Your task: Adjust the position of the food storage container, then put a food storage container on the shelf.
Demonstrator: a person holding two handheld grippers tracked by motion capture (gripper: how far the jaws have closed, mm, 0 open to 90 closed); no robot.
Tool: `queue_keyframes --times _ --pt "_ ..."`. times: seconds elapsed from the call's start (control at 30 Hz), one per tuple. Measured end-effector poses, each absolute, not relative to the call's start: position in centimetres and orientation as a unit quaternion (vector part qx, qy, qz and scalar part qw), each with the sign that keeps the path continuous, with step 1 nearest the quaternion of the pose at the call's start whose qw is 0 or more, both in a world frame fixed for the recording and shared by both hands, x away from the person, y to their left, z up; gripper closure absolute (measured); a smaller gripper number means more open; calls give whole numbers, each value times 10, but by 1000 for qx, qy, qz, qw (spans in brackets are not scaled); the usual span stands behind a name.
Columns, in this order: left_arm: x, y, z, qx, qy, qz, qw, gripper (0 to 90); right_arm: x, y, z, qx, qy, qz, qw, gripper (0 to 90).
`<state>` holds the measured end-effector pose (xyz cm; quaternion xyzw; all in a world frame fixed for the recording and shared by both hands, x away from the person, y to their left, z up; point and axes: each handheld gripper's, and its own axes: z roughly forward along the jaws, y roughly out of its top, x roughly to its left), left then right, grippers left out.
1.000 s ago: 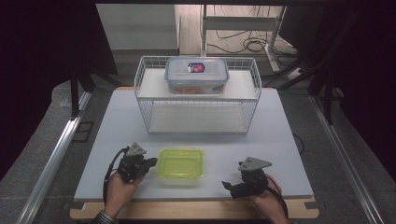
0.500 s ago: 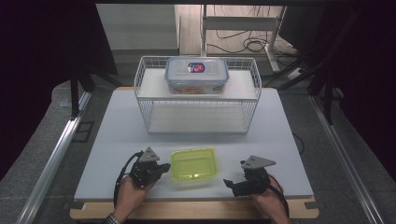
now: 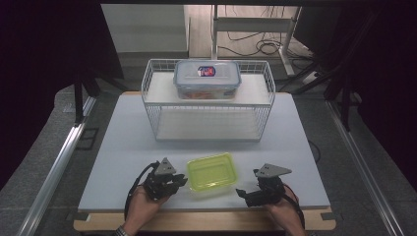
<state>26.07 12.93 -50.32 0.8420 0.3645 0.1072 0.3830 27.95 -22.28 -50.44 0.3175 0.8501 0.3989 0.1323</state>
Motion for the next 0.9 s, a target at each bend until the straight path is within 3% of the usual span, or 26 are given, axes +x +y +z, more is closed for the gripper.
queue_keyframes --times 0.23,0.37,0.47,0.5,0.7,0.9 --pt "258 145 -504 826 380 114 401 244 280 -224 -504 314 848 407 131 47" --pt "251 154 -506 822 383 117 406 119 281 -226 -505 315 847 406 134 35" --pt "248 158 -506 817 385 121 412 84 282 -227 -505 323 845 406 133 22" --pt "243 160 -507 820 381 135 406 36 283 -229 -504 332 839 409 134 12" --pt "234 164 -512 824 375 152 396 15 285 -233 -502 336 832 417 144 13" --pt "225 174 -516 819 379 167 397 9 289 -234 -503 361 815 438 118 14"
